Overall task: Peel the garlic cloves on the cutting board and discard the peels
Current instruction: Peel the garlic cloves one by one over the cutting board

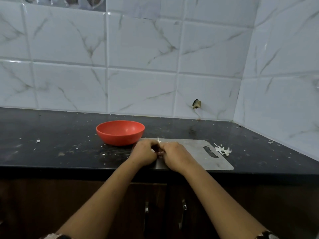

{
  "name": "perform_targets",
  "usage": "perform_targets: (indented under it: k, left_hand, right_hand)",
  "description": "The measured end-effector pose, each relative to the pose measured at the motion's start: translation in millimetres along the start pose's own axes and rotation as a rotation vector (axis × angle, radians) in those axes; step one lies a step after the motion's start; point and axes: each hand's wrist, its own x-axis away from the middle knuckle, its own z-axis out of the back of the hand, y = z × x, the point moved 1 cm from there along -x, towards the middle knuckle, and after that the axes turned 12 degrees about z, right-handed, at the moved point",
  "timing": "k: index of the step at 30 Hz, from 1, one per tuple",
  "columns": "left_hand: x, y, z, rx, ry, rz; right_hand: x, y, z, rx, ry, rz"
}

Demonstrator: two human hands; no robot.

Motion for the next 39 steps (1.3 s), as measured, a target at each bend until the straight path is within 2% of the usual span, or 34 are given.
perform_targets:
  k: [4,9,12,15,18,21,26,30,36,39]
  left_hand:
    - [-1,-3,-1,0.049,0.001,-0.004]
    - [-6,-4,-6,0.112,-0.001,-0.032]
    - [-8,-3,-8,0.135,0.02,-0.042]
    - [-10,-3,-8,0.116,0.066,-0.062]
    - [-7,2,-11,0.063,0.175,-0.084]
    - [0,10,-13,-0.057,0.265,-0.095]
    - [8,20,-17,-0.336,0.297,-0.07]
    - [10,22,-19,-0.527,0.323,-0.105]
    - [10,26,-23,-0.618,0.329,-0.146]
    - [12,30,-22,-0.536,0.339,-0.103]
  right_hand:
    - [0,16,5,-0.209,0.036,-0.122]
    - [3,28,8,-0.806,0.201,-0.288]
    - [0,31,9,-0.952,0.178,-0.299]
    - [0,31,9,-0.999,0.189,-0.289]
    - [0,30,9,-1.004,0.192,-0.277]
    - [-1,30,7,-0.901,0.154,-0.271]
    - [-7,27,6,-0.698,0.157,-0.224]
    - [-8,24,3,-0.635,0.171,-0.185]
    - [-4,23,0,-0.416,0.258,-0.085]
    - [-3,22,0,-0.403,0.295,-0.043]
